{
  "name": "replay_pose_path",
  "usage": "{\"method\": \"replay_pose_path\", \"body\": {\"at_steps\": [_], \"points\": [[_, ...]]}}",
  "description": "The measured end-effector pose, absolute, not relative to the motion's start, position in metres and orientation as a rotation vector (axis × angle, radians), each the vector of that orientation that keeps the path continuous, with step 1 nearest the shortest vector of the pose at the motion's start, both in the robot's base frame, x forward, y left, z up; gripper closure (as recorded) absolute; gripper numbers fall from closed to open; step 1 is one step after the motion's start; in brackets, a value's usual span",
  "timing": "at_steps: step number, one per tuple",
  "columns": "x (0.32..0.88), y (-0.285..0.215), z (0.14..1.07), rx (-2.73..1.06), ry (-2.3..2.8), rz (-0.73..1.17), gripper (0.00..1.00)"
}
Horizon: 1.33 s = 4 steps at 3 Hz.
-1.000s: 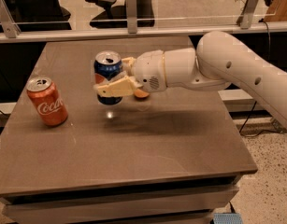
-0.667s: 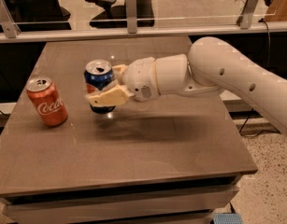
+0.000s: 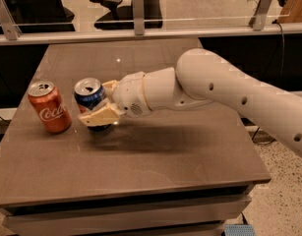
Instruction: Move pepsi can near coke can
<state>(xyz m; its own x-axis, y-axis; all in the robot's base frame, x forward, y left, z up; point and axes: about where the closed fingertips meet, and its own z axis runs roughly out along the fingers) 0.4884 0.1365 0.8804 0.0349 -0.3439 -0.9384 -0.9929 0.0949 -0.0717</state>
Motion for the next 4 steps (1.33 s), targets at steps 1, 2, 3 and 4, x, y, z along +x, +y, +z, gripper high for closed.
{"method": "replay_pose_path", "body": {"at_steps": [1,2,3,4], "points": [[0.493,0.148,0.872,-1.427,1.47,0.865,1.0],[0.494,0.156,0.866,-1.433,1.475,0.857,1.0],[0.493,0.16,0.862,-1.422,1.496,0.878,0.82],[0.493,0.159,0.859,-1.395,1.52,0.901,0.59]]}}
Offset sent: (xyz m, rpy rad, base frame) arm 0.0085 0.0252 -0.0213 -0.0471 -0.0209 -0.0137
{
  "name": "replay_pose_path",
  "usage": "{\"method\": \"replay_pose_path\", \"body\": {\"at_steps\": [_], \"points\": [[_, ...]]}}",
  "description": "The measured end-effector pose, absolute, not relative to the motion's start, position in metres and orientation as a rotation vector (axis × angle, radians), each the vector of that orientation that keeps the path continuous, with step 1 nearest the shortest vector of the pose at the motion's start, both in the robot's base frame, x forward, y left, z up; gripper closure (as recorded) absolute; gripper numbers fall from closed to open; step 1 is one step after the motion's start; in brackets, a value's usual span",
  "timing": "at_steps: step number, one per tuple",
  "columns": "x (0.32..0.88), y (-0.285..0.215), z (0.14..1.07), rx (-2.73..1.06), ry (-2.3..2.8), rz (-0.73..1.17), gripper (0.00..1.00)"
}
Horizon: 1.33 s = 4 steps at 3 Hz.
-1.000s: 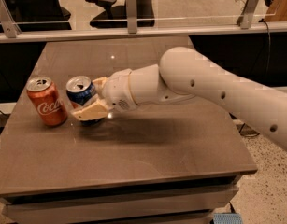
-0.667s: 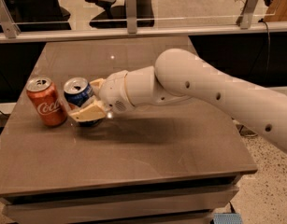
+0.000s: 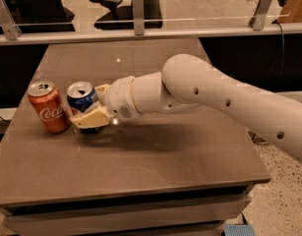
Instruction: Move pepsi can near coke can
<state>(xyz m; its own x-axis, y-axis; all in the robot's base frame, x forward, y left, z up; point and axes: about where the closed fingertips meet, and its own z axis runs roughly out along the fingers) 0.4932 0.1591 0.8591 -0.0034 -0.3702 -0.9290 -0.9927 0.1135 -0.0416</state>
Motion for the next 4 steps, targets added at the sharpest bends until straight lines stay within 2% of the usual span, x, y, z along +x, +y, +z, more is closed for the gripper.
{"method": "replay_pose_path", "body": {"at_steps": [2,3,4], "points": [[0.4926,0.1586,0.8592,-1.387,1.527,0.91,0.13],[0.4909,0.1566,0.8564,-1.373,1.542,0.932,0.0],[0.4938,0.1487,0.8572,-1.36,1.553,0.929,0.0]]}}
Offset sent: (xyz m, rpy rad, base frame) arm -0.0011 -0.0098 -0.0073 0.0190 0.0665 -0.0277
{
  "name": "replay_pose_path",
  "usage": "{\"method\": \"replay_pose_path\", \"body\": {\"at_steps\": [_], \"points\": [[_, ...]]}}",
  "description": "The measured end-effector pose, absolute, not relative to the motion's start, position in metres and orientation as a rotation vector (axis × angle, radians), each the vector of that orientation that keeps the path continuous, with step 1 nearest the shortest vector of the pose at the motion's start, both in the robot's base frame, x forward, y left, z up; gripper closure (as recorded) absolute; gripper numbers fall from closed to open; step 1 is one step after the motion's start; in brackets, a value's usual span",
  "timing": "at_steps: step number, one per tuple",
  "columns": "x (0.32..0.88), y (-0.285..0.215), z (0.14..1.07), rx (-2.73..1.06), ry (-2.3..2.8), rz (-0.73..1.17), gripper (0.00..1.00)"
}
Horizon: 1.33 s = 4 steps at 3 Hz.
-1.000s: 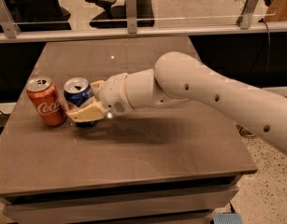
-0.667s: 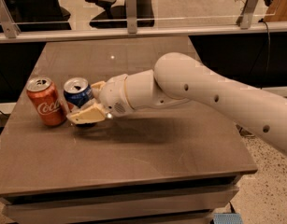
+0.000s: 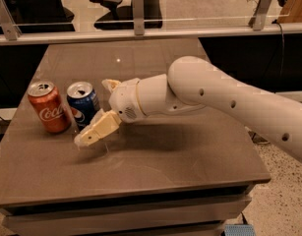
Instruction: Move pepsi can near coke can
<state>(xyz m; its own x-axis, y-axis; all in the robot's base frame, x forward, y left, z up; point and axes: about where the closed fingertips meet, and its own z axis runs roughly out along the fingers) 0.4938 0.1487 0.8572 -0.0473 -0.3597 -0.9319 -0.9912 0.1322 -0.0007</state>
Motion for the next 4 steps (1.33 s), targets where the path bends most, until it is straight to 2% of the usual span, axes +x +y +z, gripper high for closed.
{"method": "replay_pose_path", "body": {"at_steps": [1,3,4], "points": [[0.506,0.11,0.871,-1.335,1.562,0.858,0.0],[0.532,-0.023,0.913,-1.181,1.556,0.68,0.0],[0.531,-0.024,0.915,-1.18,1.555,0.675,0.0]]}}
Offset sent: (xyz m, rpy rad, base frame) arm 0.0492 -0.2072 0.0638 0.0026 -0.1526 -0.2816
